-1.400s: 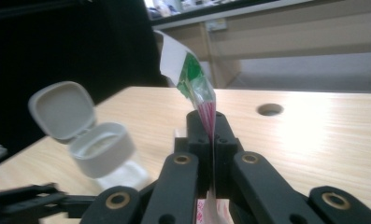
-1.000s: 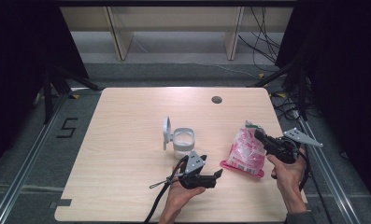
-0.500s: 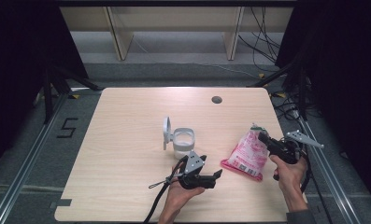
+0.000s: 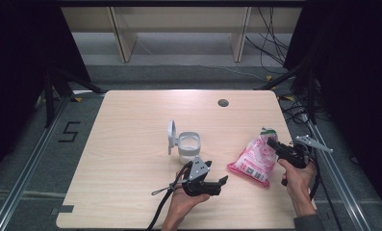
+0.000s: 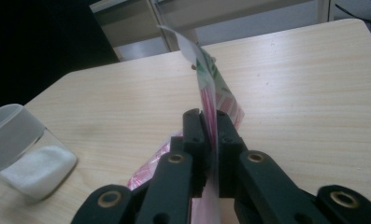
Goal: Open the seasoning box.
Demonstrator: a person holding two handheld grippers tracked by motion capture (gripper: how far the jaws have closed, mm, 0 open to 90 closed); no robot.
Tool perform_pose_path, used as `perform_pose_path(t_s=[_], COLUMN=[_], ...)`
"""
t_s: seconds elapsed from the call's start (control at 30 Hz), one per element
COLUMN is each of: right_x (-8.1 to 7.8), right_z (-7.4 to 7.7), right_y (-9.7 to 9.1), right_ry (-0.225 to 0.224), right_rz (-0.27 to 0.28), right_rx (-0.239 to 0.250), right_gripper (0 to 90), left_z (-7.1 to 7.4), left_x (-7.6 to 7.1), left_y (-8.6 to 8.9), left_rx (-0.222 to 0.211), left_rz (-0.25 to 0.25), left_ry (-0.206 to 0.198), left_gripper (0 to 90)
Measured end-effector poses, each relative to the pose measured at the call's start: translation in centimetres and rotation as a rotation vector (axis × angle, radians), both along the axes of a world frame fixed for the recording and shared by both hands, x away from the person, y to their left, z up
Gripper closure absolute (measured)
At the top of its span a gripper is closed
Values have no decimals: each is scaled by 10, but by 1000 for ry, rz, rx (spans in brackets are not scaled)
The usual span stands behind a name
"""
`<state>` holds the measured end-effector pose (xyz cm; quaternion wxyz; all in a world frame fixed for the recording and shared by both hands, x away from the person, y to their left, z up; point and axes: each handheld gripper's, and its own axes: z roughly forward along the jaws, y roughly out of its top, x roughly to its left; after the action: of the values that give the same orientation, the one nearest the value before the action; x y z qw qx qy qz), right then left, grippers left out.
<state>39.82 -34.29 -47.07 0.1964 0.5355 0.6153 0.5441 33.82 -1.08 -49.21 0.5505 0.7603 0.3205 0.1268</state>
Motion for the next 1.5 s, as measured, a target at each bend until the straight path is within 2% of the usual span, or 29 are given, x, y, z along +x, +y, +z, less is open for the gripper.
perform_pose_path(t_s=[0.03, 0.17, 0.23, 0.27, 0.33, 0.37, 0.43, 0.5, 0.53, 0.7, 0.77, 0.8, 0.87, 0.9, 0.97, 1.0, 1.07, 1.1, 1.13, 1.17, 1.2, 1.23, 1.27, 1.3, 1.33, 1.37, 1.4, 1.43, 1.5], right_x=[0, 1, 0, 0, 0, 0, 1, 0, -2, -2, -2, -2, -3, -3, -2, -4, -5, -5, -6, -6, -7, -8, -8, -10, -13, -13, -16, -15, -18], right_z=[0, -2, -2, -1, -2, -1, -3, -1, 0, -1, -2, -1, 0, 0, -1, 0, 2, 2, 3, 3, 4, 4, 3, 5, 7, 6, 8, 7, 7], right_y=[0, -1, -3, -3, -2, -1, -1, -1, 2, -4, -3, -4, -3, -4, -3, 0, 0, 0, -1, -3, -3, -1, -4, -3, -4, -6, -6, -8, -10], right_ry=[13, 7, 17, 31, 32, 52, 32, 57, 86, 55, 70, 63, 59, 51, 37, 51, 66, 47, 59, 52, 51, 63, 41, 63, 75, 55, 64, 33, 22], right_rz=[-5, -19, -4, -12, -36, -43, -40, -45, -62, -50, -61, -61, -62, -58, -65, -76, -92, -93, -95, -110, -118, -135, -127, -138, -146, -136, -152, -151, -152], right_rx=[-12, -48, -49, -68, -86, -70, -51, -74, -39, -90, -55, -82, -71, -90, -68, -53, -81, -74, -76, -122, -125, -96, -92, -66, -74, -77, -80, -98, -74], right_gripper=[854, 825, 807, 794, 761, 755, 744, 724, 706, 638, 620, 620, 597, 577, 547, 541, 526, 513, 504, 495, 487, 475, 465, 463, 461, 457, 455, 455, 456], left_z=[0, 0, 0, 0, 0, 0, 0, 1, 1, 2, 3, 3, 4, 4, 4, 5, 7, 7, 8, 9, 9, 10, 10, 11, 11, 11, 11, 11, 12], left_x=[-1, -1, -2, -2, -2, -2, -2, -3, -2, -4, -3, -4, -4, -4, -5, -6, -5, -5, -5, -5, -5, -5, -5, -6, -6, -6, -5, -5, -6], left_y=[1, 2, 3, 3, 5, 5, 6, 6, 7, 10, 11, 11, 12, 12, 13, 14, 15, 16, 16, 17, 18, 19, 20, 20, 21, 22, 23, 23, 25], left_rx=[11, 20, 19, 0, 12, 15, 11, 0, 10, 14, 17, 19, 27, 25, 19, 23, 17, 10, 10, 19, 10, 14, 6, 16, 15, 15, 7, 7, 16], left_rz=[-2, 1, 0, -4, 7, 5, 0, 11, 6, 10, 11, 16, 31, 32, 22, 24, 25, 20, 28, 23, 17, 21, 15, 23, 19, 18, 14, 19, 25], left_ry=[-3, 1, -3, -2, -3, -3, -7, -5, -7, -11, -18, -22, -22, -20, -28, -24, -28, -31, -29, -34, -35, -33, -38, -36, -37, -37, -39, -38, -36], left_gripper=[237, 237, 237, 237, 237, 237, 237, 237, 237, 237, 234, 230, 227, 225, 218, 216, 215, 215, 215, 213, 210, 210, 209, 210, 210, 210, 210, 211, 211])
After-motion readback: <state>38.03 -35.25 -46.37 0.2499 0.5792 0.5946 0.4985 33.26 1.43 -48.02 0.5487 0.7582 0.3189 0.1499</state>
